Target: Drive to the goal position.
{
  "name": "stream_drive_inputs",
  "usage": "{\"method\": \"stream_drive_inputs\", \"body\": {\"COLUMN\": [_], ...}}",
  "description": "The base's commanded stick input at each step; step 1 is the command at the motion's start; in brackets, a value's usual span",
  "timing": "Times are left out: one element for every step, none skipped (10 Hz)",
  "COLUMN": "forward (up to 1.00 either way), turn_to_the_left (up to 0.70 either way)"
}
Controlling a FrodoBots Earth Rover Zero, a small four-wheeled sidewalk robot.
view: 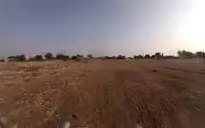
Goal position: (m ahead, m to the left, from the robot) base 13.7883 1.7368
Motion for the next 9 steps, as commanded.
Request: {"method": "stream_drive_inputs", "body": {"forward": [0.50, 0.50, 0.49, 0.49, 0.48, 0.48, 0.46, 0.45, 0.45], "turn_to_the_left": [0.00, 0.00, 0.00, 0.00, 0.00, 0.00, 0.00, 0.00, 0.00]}}
